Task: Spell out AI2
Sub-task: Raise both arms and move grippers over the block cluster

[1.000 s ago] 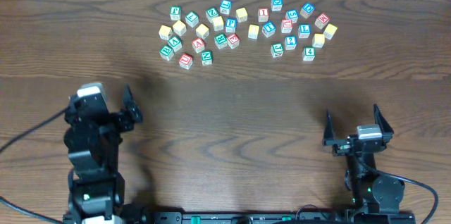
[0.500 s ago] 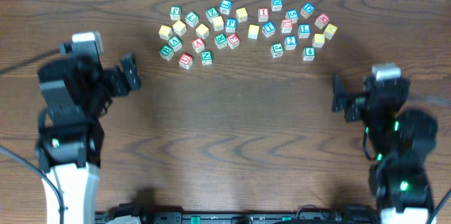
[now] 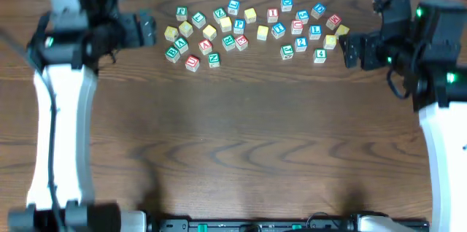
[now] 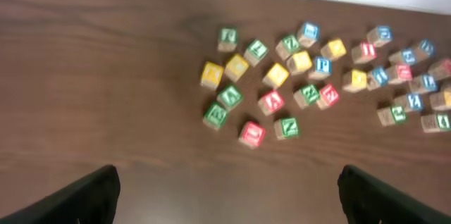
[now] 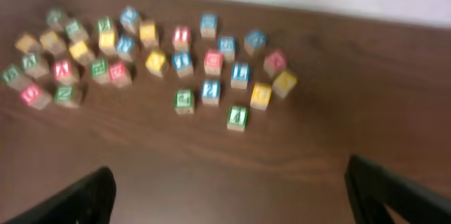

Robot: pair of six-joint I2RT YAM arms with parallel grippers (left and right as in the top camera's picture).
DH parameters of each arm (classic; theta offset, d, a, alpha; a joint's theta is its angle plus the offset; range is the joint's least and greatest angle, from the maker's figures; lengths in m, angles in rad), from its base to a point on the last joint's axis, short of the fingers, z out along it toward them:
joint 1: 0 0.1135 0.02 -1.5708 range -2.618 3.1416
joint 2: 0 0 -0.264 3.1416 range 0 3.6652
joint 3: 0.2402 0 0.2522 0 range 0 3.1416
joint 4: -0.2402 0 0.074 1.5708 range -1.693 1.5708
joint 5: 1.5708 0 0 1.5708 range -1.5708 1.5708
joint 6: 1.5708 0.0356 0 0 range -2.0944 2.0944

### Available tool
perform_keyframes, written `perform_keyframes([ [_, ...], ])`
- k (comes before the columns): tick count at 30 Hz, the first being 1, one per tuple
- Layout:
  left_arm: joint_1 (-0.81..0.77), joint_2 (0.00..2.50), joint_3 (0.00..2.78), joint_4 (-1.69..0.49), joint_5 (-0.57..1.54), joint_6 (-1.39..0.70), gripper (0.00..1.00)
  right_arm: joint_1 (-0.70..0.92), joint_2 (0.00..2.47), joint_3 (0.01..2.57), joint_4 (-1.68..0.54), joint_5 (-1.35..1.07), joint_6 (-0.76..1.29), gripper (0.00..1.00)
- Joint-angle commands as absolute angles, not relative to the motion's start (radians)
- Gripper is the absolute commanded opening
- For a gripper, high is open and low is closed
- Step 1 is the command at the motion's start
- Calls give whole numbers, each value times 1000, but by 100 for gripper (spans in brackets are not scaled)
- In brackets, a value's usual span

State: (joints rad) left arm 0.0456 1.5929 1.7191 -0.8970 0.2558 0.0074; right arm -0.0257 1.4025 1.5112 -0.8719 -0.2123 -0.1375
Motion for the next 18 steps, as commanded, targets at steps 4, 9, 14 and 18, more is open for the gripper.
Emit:
perform_keyframes([
  [4, -46, 1846, 2044, -1026, 216, 51, 98, -25, 1592, 1740, -1033, -229, -159, 99],
  [9, -73, 1942, 2098, -1053, 217, 52, 98, -25, 1690, 1805, -1068, -249, -159, 99],
  [14, -86, 1977, 2096, -1087, 225, 28, 97, -25, 1732, 1805, -1023, -250, -158, 99],
  [18, -87, 1979, 2096, -1114, 263, 21, 98, -25, 1741, 1804, -1028, -278, -142, 99],
])
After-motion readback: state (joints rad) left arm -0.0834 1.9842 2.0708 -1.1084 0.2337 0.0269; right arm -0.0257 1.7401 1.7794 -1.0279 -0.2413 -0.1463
